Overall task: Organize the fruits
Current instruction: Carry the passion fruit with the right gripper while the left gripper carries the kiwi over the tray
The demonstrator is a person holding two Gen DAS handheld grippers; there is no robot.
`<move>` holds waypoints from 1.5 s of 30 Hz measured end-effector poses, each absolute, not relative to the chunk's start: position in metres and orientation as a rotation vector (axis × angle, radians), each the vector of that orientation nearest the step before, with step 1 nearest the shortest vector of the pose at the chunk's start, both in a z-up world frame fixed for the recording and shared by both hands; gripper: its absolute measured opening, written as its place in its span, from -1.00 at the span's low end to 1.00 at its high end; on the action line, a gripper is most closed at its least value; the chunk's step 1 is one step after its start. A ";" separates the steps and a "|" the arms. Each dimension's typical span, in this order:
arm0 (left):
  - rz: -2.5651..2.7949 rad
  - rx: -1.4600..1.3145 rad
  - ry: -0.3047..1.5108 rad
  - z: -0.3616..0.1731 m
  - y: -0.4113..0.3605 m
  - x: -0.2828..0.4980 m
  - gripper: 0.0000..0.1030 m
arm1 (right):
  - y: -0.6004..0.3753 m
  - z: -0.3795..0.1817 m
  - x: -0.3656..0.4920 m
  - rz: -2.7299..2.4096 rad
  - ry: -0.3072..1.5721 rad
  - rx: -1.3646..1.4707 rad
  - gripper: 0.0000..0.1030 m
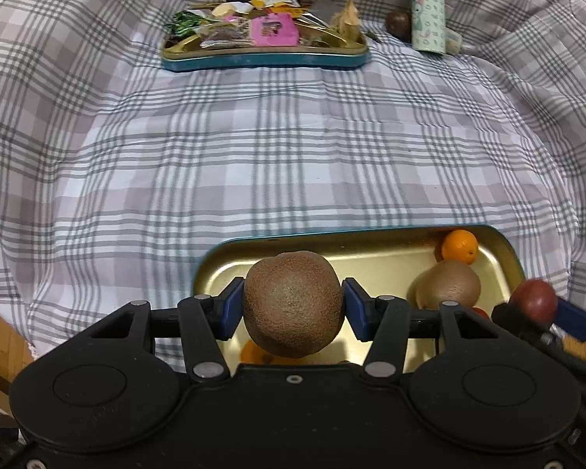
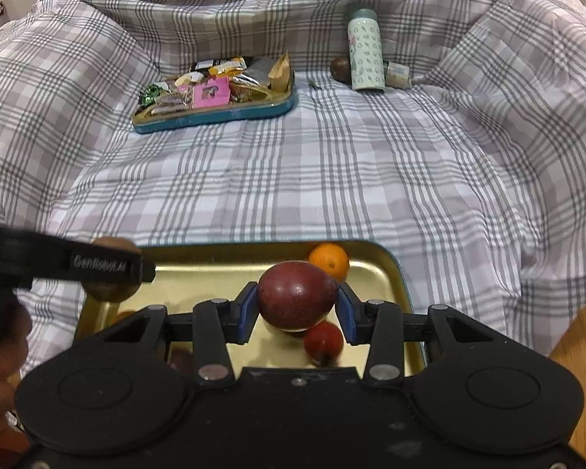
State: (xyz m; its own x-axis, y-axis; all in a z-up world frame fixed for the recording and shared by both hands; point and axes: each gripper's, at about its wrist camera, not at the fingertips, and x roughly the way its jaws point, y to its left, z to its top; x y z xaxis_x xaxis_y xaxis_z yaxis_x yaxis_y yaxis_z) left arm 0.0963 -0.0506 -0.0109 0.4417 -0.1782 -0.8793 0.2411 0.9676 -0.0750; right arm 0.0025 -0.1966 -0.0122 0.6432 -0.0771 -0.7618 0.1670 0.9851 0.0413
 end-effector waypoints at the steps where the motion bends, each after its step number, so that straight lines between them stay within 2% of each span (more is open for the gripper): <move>1: -0.264 0.066 1.083 -0.012 -0.053 0.097 0.14 | -0.197 -0.013 0.000 -0.141 0.866 0.112 -0.17; 24: -0.256 0.104 1.140 -0.037 -0.069 0.116 0.14 | -0.201 -0.029 0.022 -0.133 0.950 0.137 -0.17; 45: -0.248 0.103 1.165 -0.044 -0.068 0.120 0.14 | -0.199 -0.027 0.025 -0.116 0.946 0.129 -0.17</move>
